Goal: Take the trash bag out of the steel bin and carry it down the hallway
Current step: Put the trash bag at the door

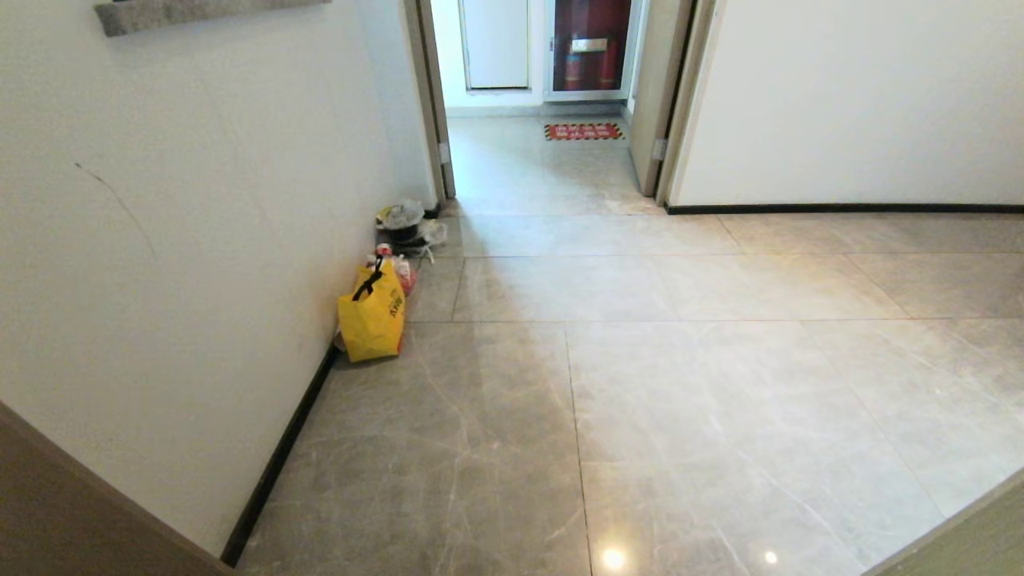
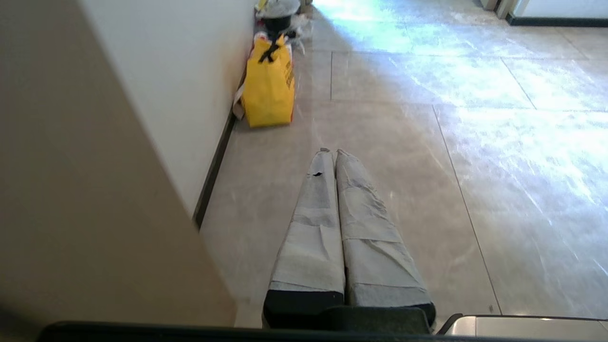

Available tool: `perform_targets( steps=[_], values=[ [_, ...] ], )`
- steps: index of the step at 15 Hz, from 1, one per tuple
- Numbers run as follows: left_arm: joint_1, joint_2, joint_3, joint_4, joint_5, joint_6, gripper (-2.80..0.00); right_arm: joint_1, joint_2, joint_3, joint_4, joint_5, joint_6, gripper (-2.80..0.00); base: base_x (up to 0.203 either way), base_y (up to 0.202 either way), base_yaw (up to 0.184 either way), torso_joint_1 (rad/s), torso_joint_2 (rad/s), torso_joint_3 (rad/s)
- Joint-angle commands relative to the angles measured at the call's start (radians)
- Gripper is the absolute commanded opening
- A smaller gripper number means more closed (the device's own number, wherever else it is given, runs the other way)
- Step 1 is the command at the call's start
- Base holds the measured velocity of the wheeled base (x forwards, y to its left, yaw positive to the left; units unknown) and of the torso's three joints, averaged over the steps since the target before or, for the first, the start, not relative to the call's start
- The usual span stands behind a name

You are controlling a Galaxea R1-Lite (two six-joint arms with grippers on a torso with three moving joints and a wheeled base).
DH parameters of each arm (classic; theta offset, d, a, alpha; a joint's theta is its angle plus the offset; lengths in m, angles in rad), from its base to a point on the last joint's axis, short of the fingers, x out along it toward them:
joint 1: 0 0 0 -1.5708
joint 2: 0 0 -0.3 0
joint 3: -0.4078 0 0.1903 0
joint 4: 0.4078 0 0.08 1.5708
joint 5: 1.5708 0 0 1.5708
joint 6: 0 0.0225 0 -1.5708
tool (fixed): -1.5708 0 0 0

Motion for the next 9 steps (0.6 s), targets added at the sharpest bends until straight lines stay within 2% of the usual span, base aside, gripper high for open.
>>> perform_targets(
  steps=[1, 9],
  values=[
    [0.0, 0.0, 0.0, 0.0, 0.001, 0.0, -2.8, 0.001, 0.0, 0.0, 0.0, 0.0, 0.0, -2.8, 0.194, 0.0, 0.002, 0.006, 0.0, -0.002],
    [0.0, 0.0, 0.0, 0.0, 0.0, 0.0, -2.8, -0.001, 0.002, 0.0, 0.0, 0.0, 0.0, -2.8, 0.193, 0.0, 0.001, 0.002, 0.0, 0.004]
  ],
)
